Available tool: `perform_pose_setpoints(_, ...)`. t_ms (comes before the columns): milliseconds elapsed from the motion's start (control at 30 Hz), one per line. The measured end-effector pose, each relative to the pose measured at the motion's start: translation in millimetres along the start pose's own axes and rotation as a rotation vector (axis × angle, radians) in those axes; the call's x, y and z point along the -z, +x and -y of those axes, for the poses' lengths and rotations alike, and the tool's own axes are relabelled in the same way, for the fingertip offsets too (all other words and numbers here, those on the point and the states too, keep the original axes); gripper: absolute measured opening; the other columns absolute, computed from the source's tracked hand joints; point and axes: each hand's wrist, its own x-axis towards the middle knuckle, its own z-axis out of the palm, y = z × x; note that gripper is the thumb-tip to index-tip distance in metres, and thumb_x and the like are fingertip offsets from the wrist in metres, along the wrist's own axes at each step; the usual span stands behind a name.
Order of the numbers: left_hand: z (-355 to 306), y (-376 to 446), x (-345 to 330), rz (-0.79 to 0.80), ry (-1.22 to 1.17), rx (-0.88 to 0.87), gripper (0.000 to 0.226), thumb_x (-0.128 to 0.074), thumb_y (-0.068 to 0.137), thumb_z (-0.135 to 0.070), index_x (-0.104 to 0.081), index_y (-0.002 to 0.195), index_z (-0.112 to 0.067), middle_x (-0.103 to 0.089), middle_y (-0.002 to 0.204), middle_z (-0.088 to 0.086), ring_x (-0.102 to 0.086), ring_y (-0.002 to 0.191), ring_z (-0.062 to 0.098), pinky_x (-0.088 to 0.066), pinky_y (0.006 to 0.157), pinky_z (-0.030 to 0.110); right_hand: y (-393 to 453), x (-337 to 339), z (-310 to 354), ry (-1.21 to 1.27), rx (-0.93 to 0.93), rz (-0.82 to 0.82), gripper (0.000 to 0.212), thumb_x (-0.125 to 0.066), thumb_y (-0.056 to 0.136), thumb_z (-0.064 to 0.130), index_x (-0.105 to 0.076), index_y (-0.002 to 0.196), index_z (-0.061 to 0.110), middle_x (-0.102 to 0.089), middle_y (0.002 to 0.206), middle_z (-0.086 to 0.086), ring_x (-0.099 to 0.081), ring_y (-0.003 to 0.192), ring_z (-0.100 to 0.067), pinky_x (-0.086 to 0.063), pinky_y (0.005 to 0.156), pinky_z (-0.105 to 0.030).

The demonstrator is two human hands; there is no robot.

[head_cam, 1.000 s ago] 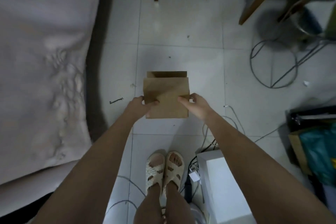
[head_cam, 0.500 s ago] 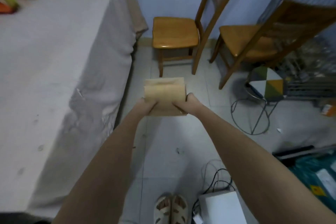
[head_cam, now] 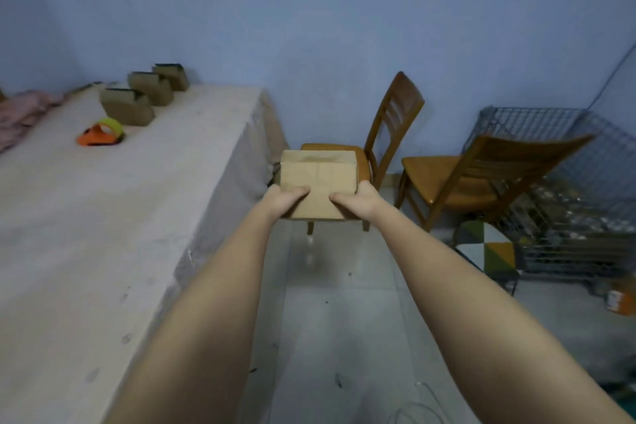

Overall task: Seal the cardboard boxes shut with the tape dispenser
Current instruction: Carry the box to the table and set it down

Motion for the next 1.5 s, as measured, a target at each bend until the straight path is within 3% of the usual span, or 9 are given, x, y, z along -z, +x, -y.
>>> perform_pose_setpoints(100, -19, -5, 3, -0.033, -0.017, -0.021, 0.055, -0.067, 0.087, -0.027, -0.049, 0.132, 0.000, -0.055, 0.132, 0.012, -0.054, 0.118, 0.024, -0.042, 0.093, 0.025, -3, 12, 21, -0.028, 0.035, -0.044, 0.061, -0.073, 0.079, 0.027, -0.046, 0.128, 0.002, -0.057, 0.124, -0.010, -0.054, 0.114, -0.025, -0.044, 0.094, -0.030)
perform_pose_setpoints(267, -44, -6, 5, -0.074, -0.041, -0.049, 0.055, -0.070, 0.084, -0.028, -0.051, 0.128, 0.001, -0.058, 0.128, 0.014, -0.057, 0.114, 0.025, -0.044, 0.086, 0.026, -1, 30, 42, -0.064, 0.047, -0.051, 0.069, -0.074, 0.078, 0.031, -0.040, 0.131, 0.003, -0.052, 0.129, -0.010, -0.051, 0.118, -0.027, -0.043, 0.101, -0.040)
perform_pose_setpoints(433, -61, 0, 7, -0.094, -0.021, -0.055, 0.067, -0.073, 0.080, -0.035, -0.047, 0.128, 0.002, -0.057, 0.127, 0.013, -0.057, 0.111, 0.026, -0.047, 0.088, 0.030, 4, 45, 53, -0.023, 0.070, -0.052, 0.057, -0.075, 0.077, 0.028, -0.048, 0.122, 0.004, -0.057, 0.120, -0.008, -0.054, 0.109, -0.024, -0.046, 0.086, -0.030)
perform_pose_setpoints(633, -71, 12, 1, -0.122, -0.031, -0.066, 0.075, -0.075, 0.077, -0.039, -0.044, 0.132, 0.001, -0.055, 0.129, 0.013, -0.056, 0.112, 0.027, -0.048, 0.092, 0.035, 17, 59, 60, -0.035, 0.061, -0.043, 0.045, -0.074, 0.078, 0.032, -0.041, 0.101, 0.013, -0.048, 0.100, -0.002, -0.049, 0.093, -0.019, -0.044, 0.075, -0.030)
perform_pose_setpoints(967, -59, 55, 3, -0.170, -0.085, -0.047, 0.067, -0.076, 0.078, -0.032, -0.048, 0.127, 0.004, -0.058, 0.125, 0.014, -0.057, 0.095, 0.019, -0.044, 0.074, 0.026, 72, 38, 46, 0.053, 0.044, -0.021, 0.047, -0.076, 0.075, 0.030, -0.050, 0.109, 0.011, -0.052, 0.096, 0.000, -0.052, 0.096, -0.020, -0.046, 0.082, -0.030)
perform_pose_setpoints(1200, -49, 136, 16, -0.143, -0.039, 0.005, 0.077, -0.077, 0.074, -0.041, -0.045, 0.129, 0.003, -0.055, 0.127, 0.013, -0.057, 0.107, 0.025, -0.049, 0.084, 0.032, 154, 21, 46, 0.042, -0.005, 0.035, 0.053, -0.078, 0.073, 0.029, -0.054, 0.115, 0.007, -0.054, 0.100, -0.001, -0.052, 0.093, -0.019, -0.046, 0.078, -0.032)
perform_pose_setpoints(1267, -48, 166, 23, -0.141, -0.052, 0.013, 0.073, -0.076, 0.076, -0.039, -0.045, 0.128, 0.003, -0.056, 0.125, 0.013, -0.057, 0.100, 0.022, -0.048, 0.079, 0.031, 183, 13, 51, 0.028, -0.022, 0.039, 0.049, -0.078, 0.074, 0.029, -0.055, 0.112, 0.007, -0.057, 0.102, -0.003, -0.054, 0.094, -0.021, -0.048, 0.077, -0.033)
perform_pose_setpoints(1400, -51, 223, 41, -0.113, -0.067, 0.049, 0.068, -0.077, 0.076, -0.037, -0.046, 0.125, -0.001, -0.057, 0.117, 0.010, -0.057, 0.086, 0.017, -0.045, 0.056, 0.021, 237, -7, 63, 0.020, -0.043, 0.026, 0.028, -0.076, 0.075, 0.026, -0.050, 0.076, 0.017, -0.057, 0.081, 0.002, -0.058, 0.077, -0.017, -0.050, 0.063, -0.030)
perform_pose_setpoints(1500, -54, 262, 54, -0.094, -0.081, 0.064, 0.063, -0.076, 0.077, -0.034, -0.047, 0.124, -0.003, -0.057, 0.109, 0.007, -0.056, 0.075, 0.011, -0.044, 0.051, 0.017, 271, -20, 71, 0.024, -0.067, 0.014, 0.023, -0.075, 0.076, 0.023, -0.053, 0.078, 0.016, -0.062, 0.082, -0.005, -0.062, 0.074, -0.019, -0.056, 0.068, -0.041)
